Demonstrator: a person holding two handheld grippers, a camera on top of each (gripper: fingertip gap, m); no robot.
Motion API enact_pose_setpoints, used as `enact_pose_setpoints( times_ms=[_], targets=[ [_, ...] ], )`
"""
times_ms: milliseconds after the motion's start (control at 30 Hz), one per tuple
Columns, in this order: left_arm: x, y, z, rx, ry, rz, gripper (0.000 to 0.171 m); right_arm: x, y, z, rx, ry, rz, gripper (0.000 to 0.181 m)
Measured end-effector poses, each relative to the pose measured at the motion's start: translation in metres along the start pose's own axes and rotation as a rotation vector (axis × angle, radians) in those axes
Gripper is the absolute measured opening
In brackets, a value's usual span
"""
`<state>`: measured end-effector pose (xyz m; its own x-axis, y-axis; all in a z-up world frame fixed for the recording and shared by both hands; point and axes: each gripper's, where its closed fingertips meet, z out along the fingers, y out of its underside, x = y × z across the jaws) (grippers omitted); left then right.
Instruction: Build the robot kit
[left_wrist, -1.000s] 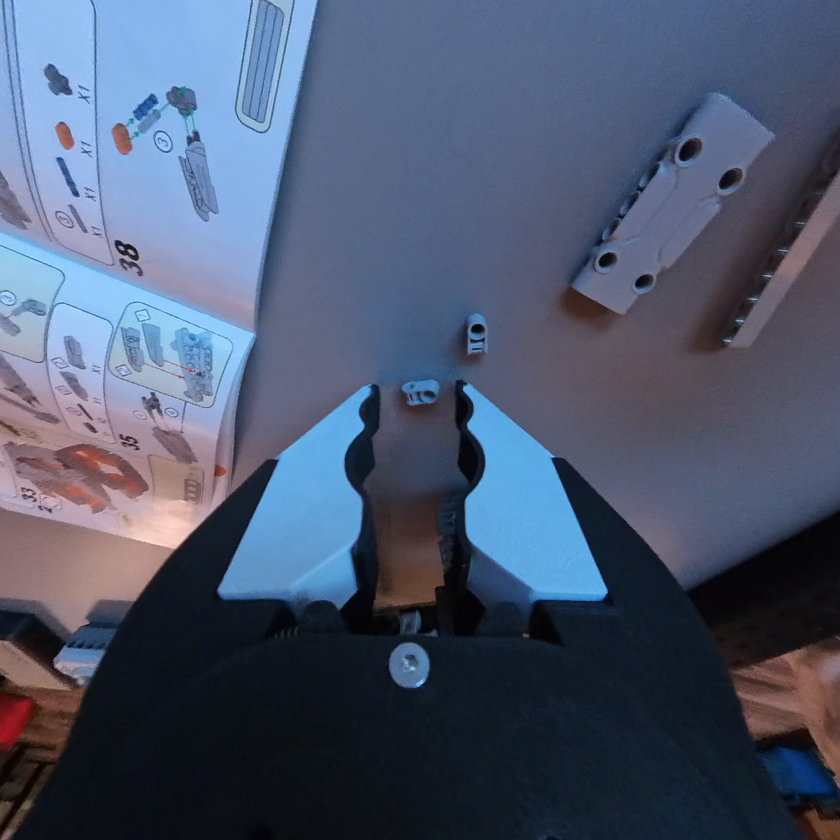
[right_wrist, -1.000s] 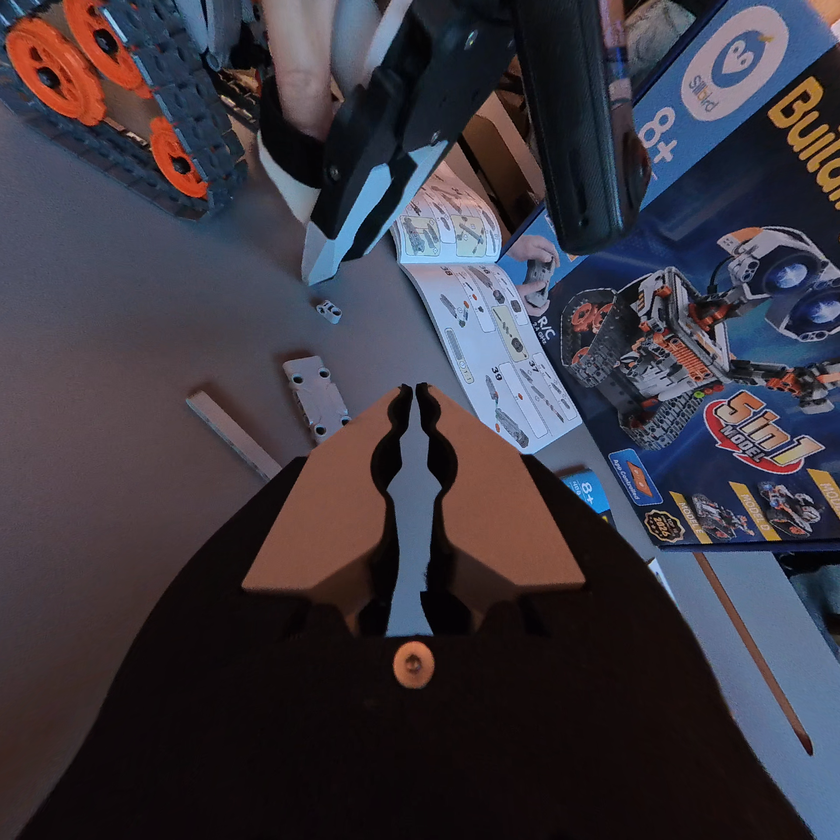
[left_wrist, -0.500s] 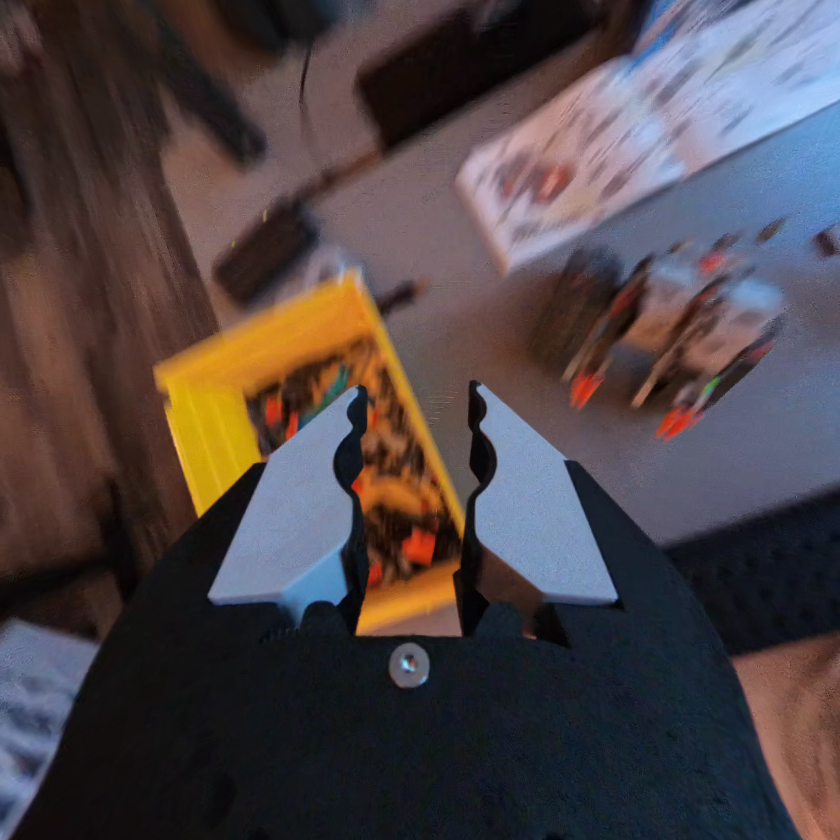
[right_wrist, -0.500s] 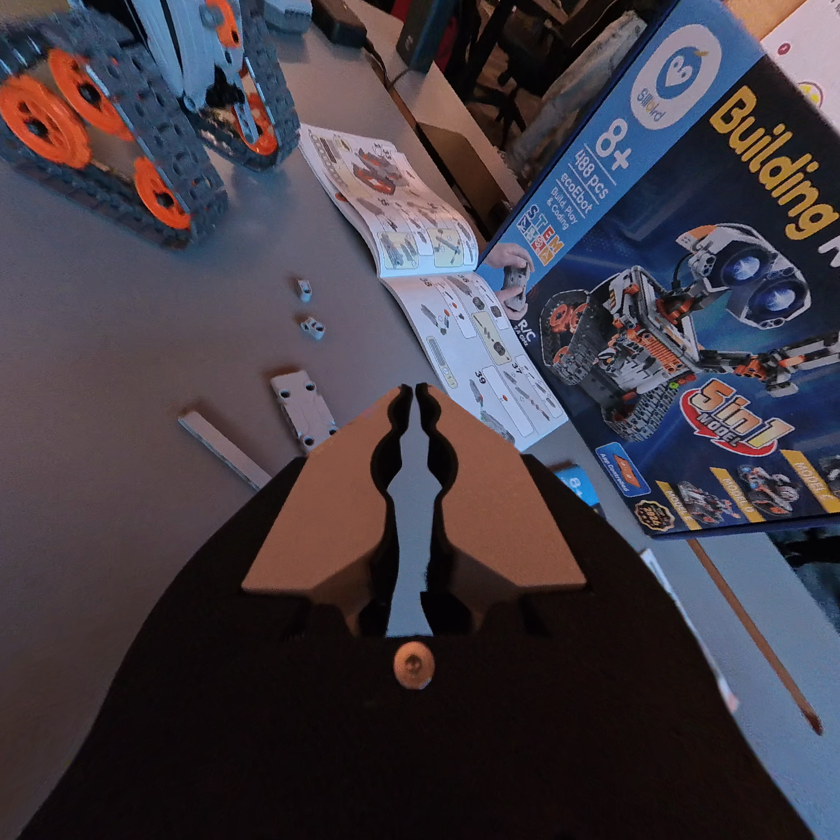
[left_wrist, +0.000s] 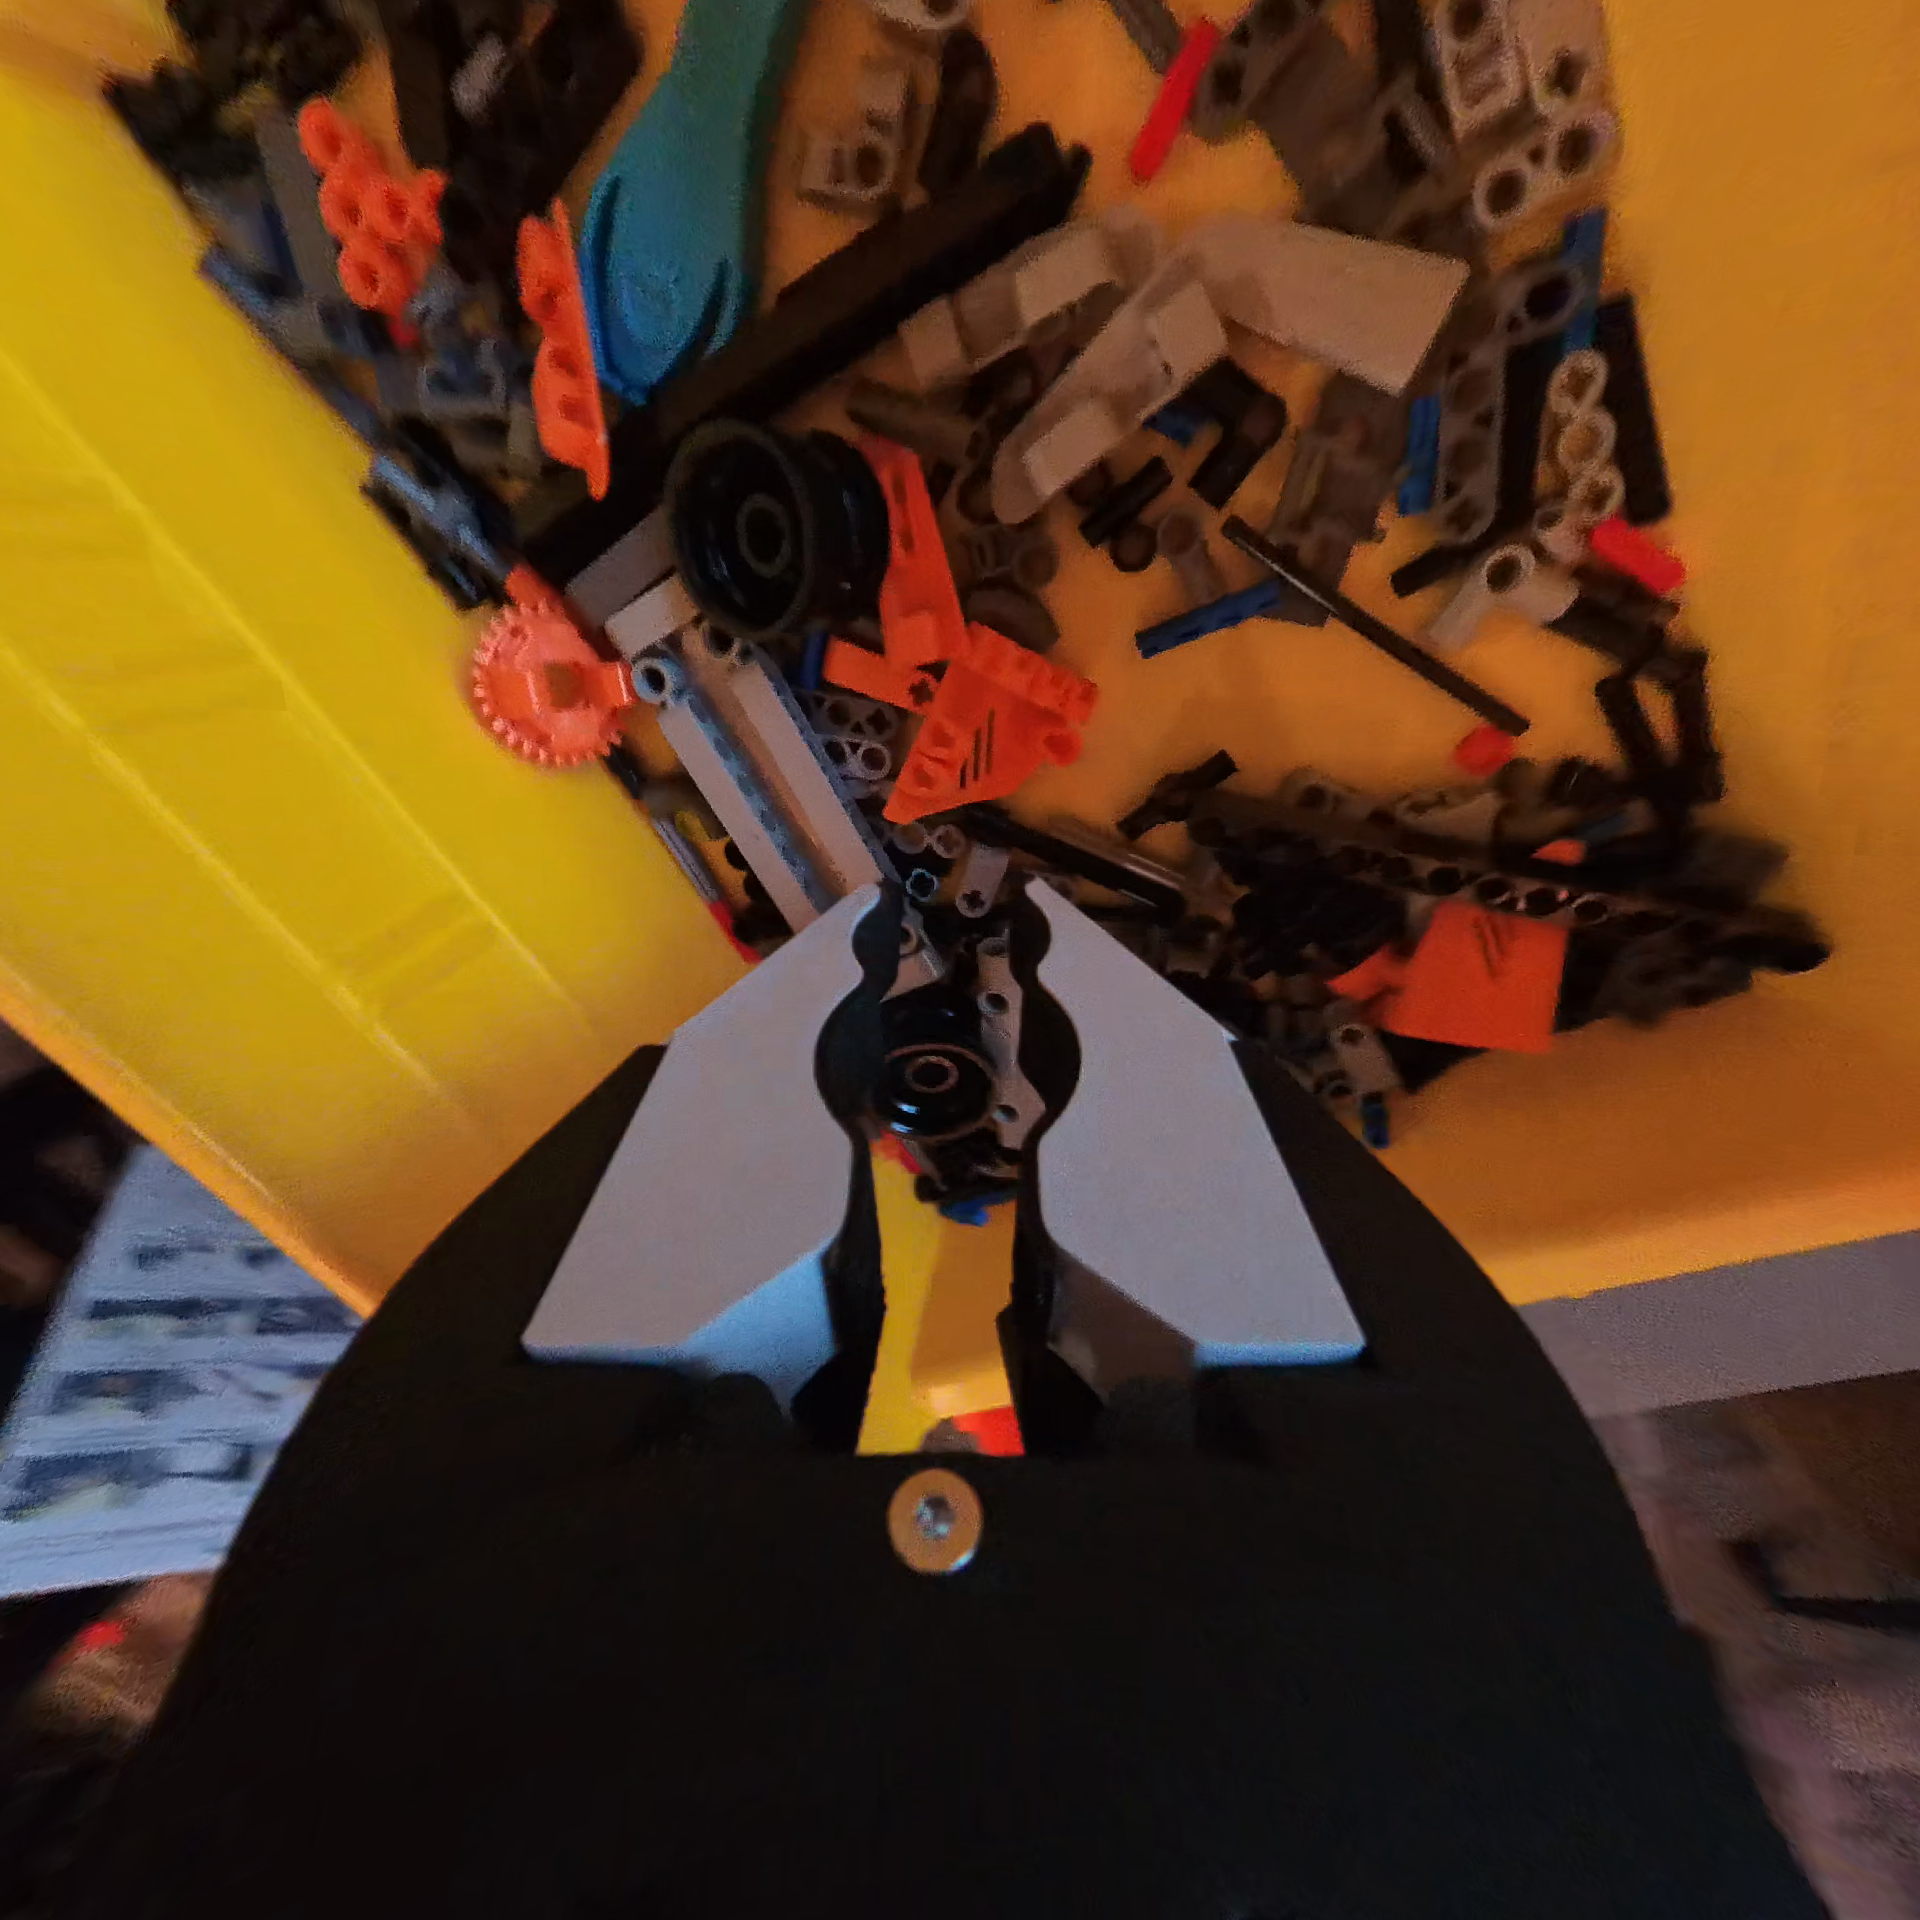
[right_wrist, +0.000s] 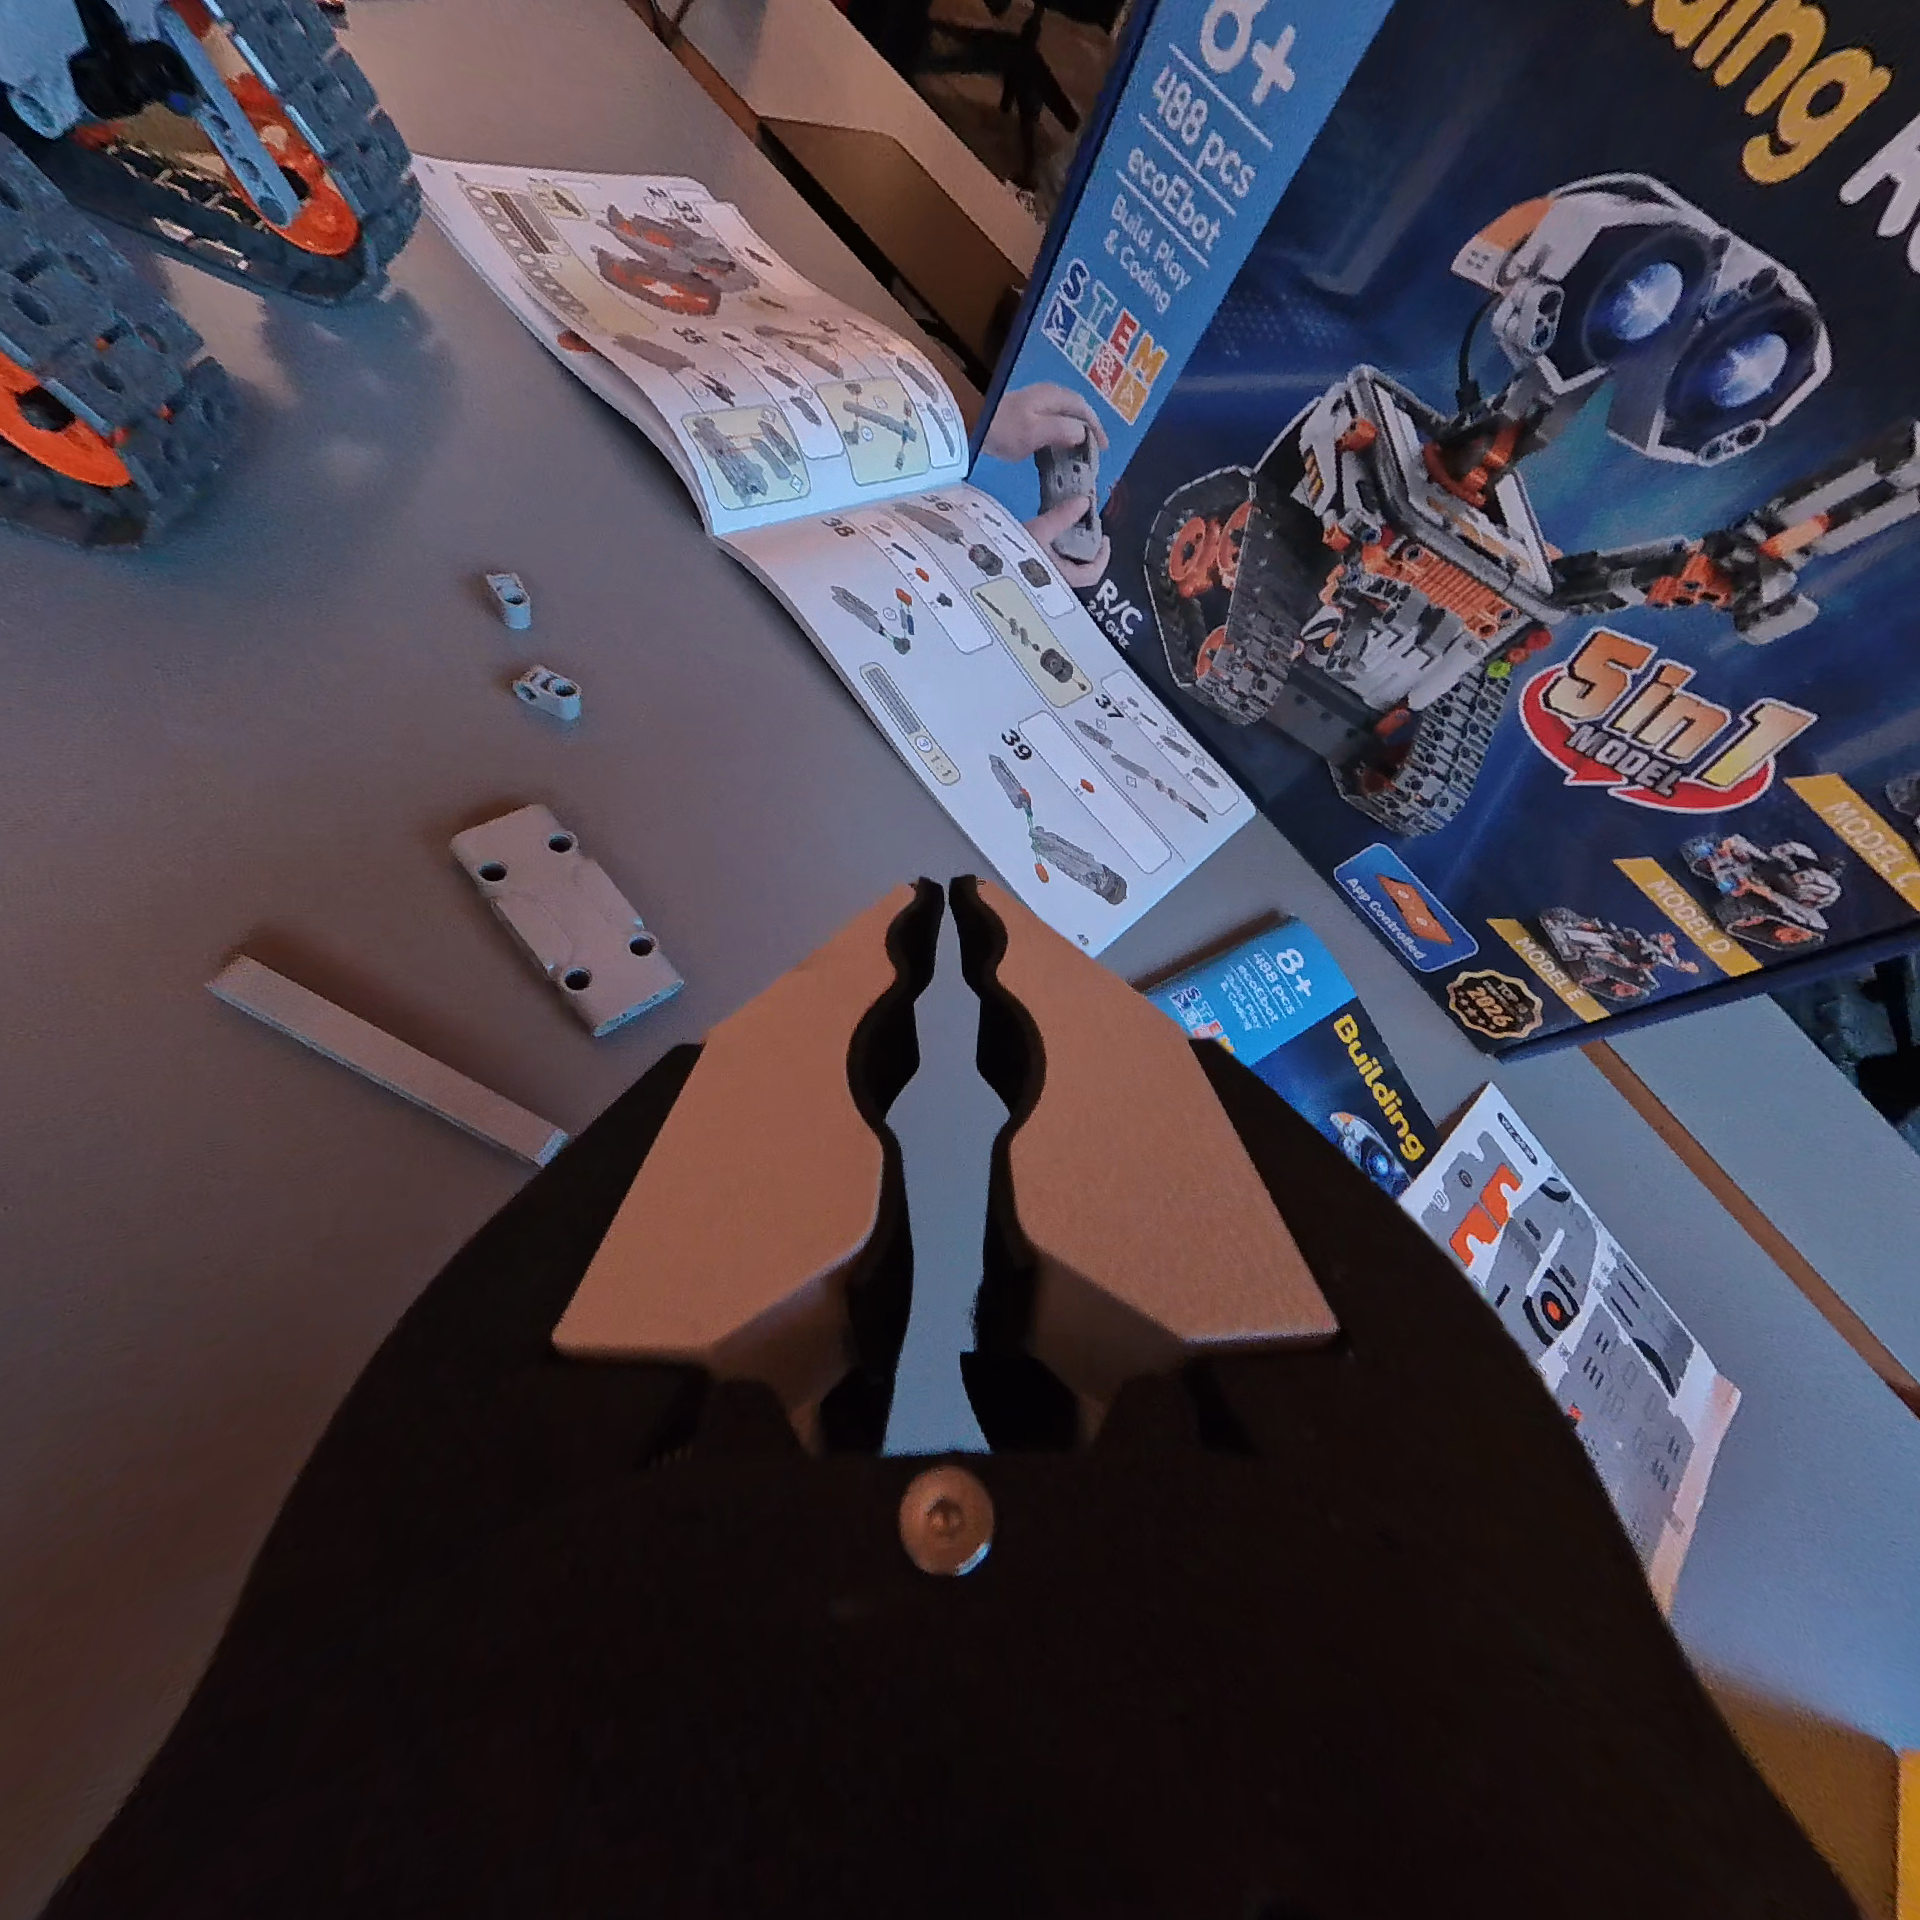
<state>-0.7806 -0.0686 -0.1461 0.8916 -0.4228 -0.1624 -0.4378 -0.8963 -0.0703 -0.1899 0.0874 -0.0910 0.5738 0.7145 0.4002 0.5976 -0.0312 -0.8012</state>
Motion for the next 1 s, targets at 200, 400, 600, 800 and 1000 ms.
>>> enact_pose_setpoints(
  times_ms=[200, 400, 600, 800, 1000],
  targets=[
    [-0.004, 0.004, 0.007, -0.042, -0.048, 0.193, 0.02, 0.001, 0.012, 0.005, -0.041, 0.0, 0.006, 0.003],
    [0.0, 0.007, 0.005, -0.028, 0.002, 0.185, 0.012, -0.002, 0.017, 0.006, -0.065, -0.005, -0.029, 0.003],
    [0.005, 0.007, 0.005, 0.004, -0.006, 0.265, 0.008, -0.002, 0.019, 0.006, -0.064, -0.016, -0.017, 0.003],
    [0.006, 0.013, 0.011, -0.049, 0.064, 0.259, 0.007, -0.003, 0.025, 0.005, -0.093, -0.016, -0.035, 0.003],
    [0.006, 0.015, 0.01, -0.055, 0.129, 0.23, 0.005, -0.004, 0.027, 0.003, -0.094, -0.027, -0.032, 0.002]
  ],
)
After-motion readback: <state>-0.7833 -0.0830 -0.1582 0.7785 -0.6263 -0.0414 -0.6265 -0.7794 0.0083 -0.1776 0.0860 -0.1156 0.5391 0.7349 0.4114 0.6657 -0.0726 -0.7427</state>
